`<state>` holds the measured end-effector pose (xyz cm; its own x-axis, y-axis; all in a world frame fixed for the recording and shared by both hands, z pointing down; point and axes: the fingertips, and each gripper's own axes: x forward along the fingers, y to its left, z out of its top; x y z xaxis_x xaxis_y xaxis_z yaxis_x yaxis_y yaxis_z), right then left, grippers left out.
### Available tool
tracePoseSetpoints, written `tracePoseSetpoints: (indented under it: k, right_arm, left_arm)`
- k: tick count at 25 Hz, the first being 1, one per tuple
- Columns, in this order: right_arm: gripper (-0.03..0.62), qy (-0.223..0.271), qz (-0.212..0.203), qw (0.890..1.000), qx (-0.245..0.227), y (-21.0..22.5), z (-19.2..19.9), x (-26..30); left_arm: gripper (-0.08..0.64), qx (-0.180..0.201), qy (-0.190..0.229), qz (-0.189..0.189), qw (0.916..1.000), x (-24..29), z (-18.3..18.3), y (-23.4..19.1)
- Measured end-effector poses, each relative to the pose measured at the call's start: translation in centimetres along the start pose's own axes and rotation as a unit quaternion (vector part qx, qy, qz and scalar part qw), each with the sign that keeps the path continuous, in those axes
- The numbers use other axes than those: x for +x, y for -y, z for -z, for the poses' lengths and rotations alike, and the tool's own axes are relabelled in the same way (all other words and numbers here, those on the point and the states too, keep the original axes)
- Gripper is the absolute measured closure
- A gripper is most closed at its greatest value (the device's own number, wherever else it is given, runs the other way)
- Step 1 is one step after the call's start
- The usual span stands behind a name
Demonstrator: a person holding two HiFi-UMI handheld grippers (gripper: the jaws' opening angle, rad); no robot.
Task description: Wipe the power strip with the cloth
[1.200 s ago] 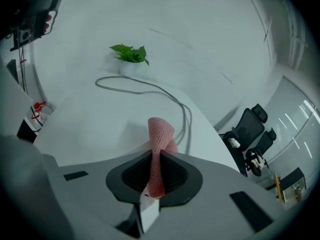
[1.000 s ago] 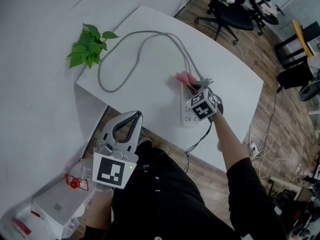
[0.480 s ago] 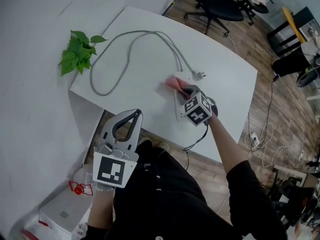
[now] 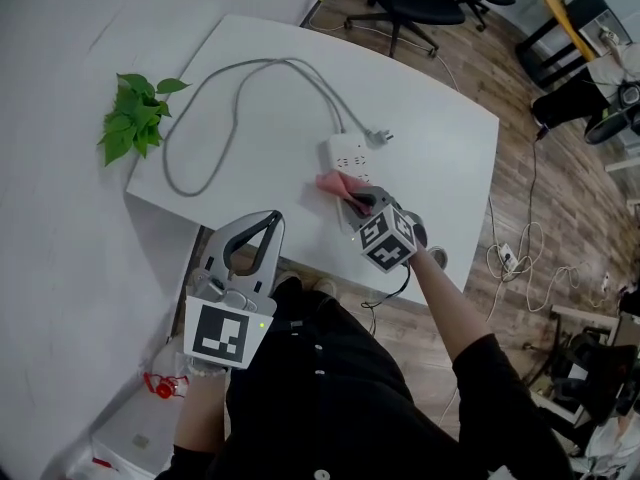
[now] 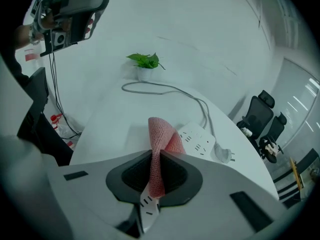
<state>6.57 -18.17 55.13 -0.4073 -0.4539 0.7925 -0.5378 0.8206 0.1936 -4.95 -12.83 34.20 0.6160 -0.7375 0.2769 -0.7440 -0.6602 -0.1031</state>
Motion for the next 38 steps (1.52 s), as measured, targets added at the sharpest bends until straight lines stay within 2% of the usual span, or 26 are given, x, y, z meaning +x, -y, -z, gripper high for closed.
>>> tracePoseSetpoints:
  k: [17, 31, 35, 38]
  right_arm:
    - [0.535, -0.002, 0.002, 0.999, 0.036, -4.6, 3.5, -3.6]
    - [0.535, 0.0, 0.01, 0.996, 0.089, -6.6, 4.5, -4.4]
    - [0.535, 0.006, 0.023, 0.995, 0.099, -6.1, 4.2, -5.1]
    - [0.535, 0.013, 0.05, 0.991, 0.12, -5.1, 4.2, -6.0]
  left_arm:
    - [0.548, 0.018, 0.017, 0.068, 0.9974, 2.6, -1.3, 3.2]
    - [0.548, 0.022, 0.019, 0.075, 0.9967, 2.8, -1.2, 3.1]
    - [0.548, 0.023, 0.021, 0.076, 0.9966, 2.9, -1.3, 3.2]
    - [0.548, 0.024, 0.023, 0.078, 0.9964, 2.8, -1.5, 3.2]
